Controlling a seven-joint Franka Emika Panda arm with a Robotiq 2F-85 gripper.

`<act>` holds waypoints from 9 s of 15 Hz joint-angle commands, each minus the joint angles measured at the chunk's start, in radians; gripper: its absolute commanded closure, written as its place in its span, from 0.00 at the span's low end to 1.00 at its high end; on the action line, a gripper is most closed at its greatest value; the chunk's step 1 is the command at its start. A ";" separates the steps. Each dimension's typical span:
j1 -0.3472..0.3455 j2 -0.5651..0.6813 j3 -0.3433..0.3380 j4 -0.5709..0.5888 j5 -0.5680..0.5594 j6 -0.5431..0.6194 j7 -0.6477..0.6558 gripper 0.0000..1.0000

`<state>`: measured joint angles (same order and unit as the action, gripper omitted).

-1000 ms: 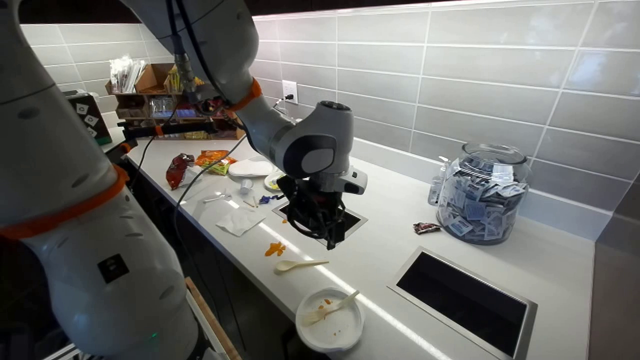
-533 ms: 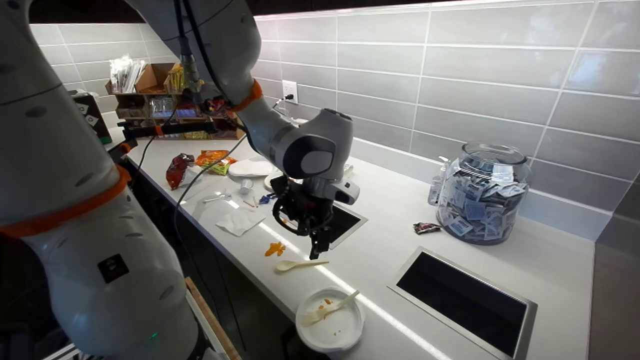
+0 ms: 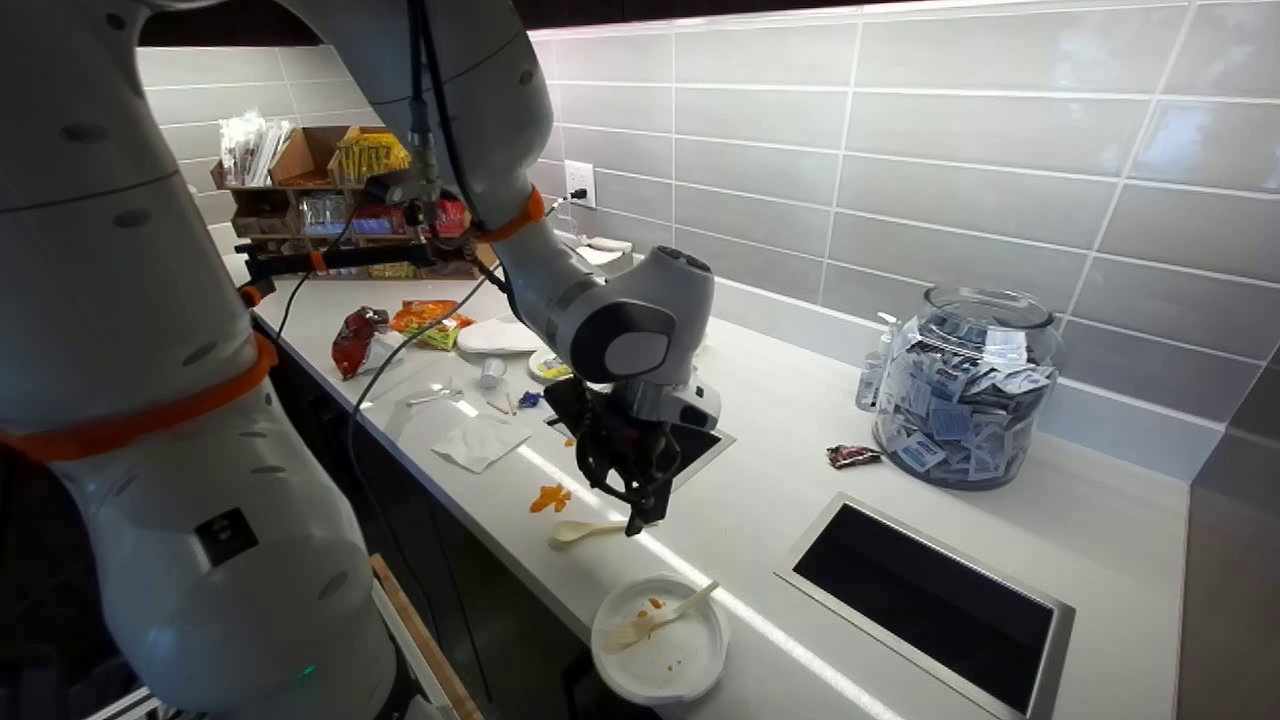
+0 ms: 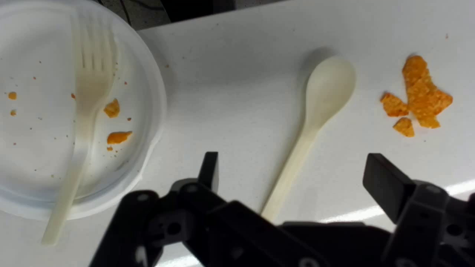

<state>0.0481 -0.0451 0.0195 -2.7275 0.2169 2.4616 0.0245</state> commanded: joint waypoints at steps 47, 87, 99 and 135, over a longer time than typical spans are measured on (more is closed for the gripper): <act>-0.038 0.185 0.084 0.184 0.199 -0.096 -0.306 0.97; 0.131 0.131 0.221 0.284 0.096 -0.422 -1.130 0.97; 0.157 0.195 0.250 0.315 0.034 -0.442 -1.304 0.97; 0.155 0.449 0.285 0.542 -0.062 -0.535 -1.489 0.97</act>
<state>0.2046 0.3621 0.2998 -2.2328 0.1921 1.9582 -1.4541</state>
